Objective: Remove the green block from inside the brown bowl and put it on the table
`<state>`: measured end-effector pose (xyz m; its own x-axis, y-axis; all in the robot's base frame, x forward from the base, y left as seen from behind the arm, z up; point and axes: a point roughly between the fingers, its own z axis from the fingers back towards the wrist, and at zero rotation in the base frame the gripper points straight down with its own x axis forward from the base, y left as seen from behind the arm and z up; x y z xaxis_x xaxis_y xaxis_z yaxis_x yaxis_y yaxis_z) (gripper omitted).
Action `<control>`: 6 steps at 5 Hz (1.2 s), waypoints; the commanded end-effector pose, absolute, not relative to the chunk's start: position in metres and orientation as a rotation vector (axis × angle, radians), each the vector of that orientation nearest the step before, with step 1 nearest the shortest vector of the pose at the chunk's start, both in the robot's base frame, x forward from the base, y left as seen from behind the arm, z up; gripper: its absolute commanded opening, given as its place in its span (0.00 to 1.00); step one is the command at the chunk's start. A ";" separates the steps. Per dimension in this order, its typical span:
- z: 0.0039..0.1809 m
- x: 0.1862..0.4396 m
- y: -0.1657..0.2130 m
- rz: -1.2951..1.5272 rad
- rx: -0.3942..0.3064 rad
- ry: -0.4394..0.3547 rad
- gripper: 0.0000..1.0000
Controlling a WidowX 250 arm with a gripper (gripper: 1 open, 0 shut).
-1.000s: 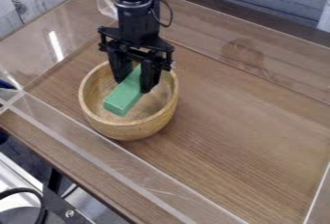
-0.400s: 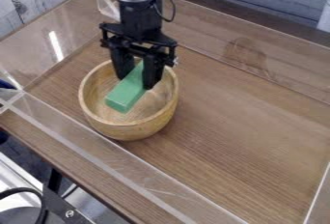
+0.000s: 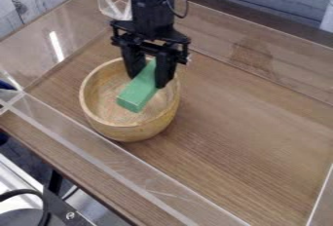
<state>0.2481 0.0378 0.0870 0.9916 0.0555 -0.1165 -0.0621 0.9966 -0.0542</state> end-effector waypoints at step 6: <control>0.065 0.266 -0.048 -0.100 -0.072 0.071 0.00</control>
